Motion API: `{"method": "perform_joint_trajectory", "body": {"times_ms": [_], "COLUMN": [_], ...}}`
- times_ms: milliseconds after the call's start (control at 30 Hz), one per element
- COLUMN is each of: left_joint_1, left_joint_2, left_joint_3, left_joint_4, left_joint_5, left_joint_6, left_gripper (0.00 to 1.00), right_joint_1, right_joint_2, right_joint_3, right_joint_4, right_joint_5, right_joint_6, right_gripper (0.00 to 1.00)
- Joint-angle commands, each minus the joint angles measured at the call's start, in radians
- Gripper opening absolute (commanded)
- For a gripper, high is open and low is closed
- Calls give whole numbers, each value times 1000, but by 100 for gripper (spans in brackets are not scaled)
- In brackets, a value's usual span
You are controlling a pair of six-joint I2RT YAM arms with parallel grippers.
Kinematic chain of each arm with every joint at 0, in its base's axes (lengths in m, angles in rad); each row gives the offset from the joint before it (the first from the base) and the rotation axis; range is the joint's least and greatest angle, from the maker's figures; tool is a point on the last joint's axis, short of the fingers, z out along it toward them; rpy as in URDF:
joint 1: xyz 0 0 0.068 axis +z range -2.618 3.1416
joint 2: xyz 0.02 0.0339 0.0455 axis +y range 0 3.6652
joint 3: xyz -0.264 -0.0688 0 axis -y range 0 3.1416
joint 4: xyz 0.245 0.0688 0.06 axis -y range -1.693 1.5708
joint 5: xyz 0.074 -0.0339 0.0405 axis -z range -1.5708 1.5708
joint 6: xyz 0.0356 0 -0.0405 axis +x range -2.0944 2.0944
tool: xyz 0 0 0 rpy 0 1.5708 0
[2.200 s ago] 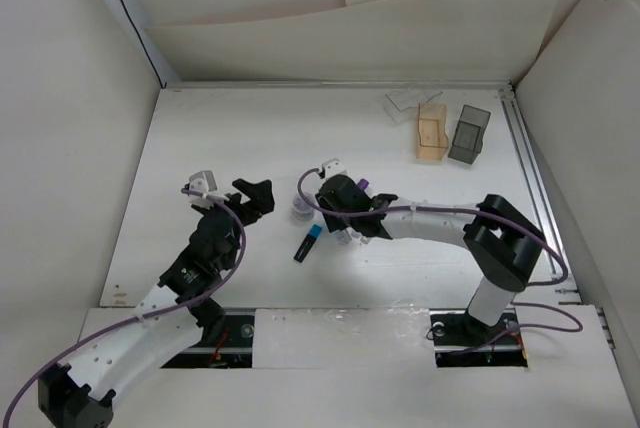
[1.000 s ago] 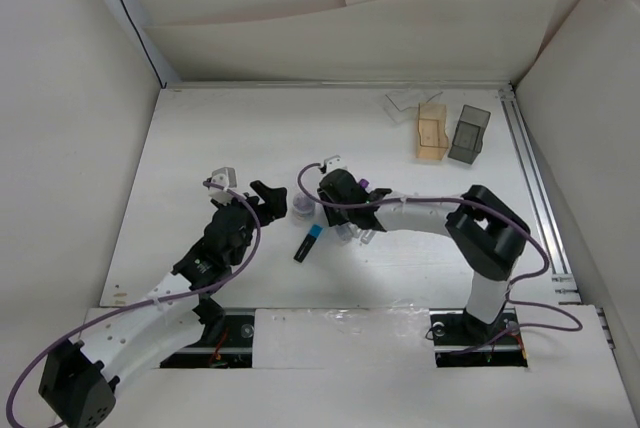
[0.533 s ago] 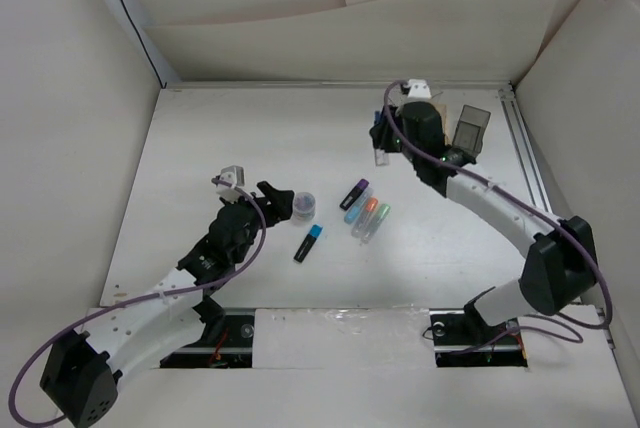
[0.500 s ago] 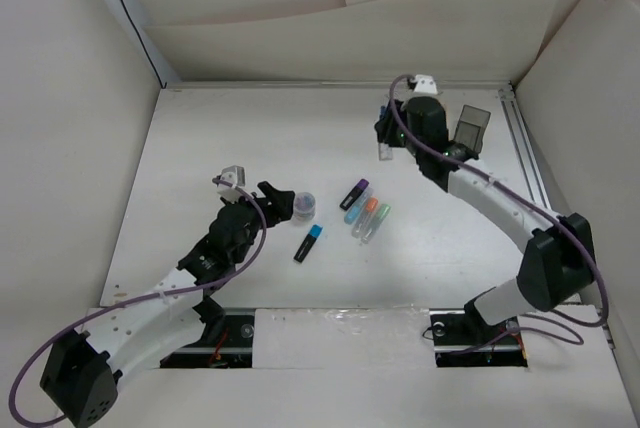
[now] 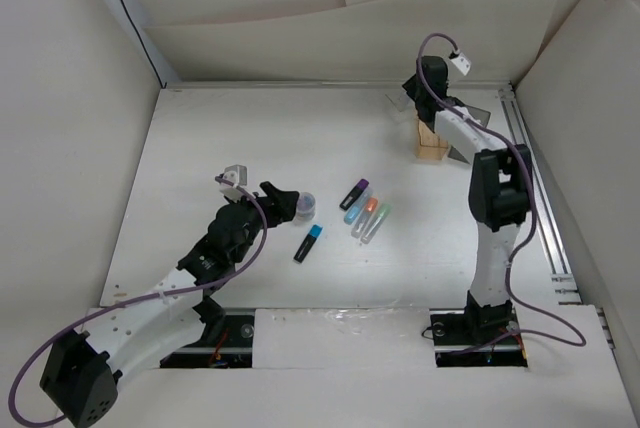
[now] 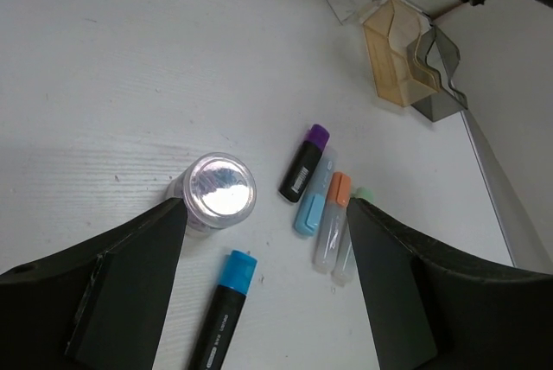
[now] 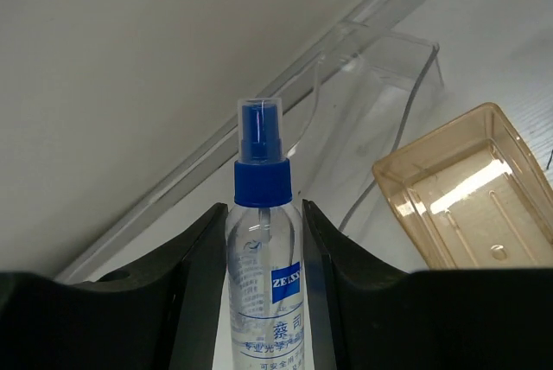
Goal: Sort the stationery into containers
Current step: Place the stationery in the storage box.
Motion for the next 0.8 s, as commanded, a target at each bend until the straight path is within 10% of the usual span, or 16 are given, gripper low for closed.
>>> {"method": "perform_joint_trajectory", "body": {"times_ms": [0,767], "left_joint_1": [3,3], "left_joint_2": [-7,30], "left_joint_3": [4,-7], "left_joint_4": [53,97], "left_joint_5": [25,80], "left_joint_6": [-8,-8], "left_gripper": [72,71], "right_joint_1": [4,-15], "right_joint_2": [90,323], "right_joint_3": [131,441], "right_joint_4": [44,-43], "right_joint_5": [92,219], "right_joint_6": [133,158], "right_gripper": [23,24]}}
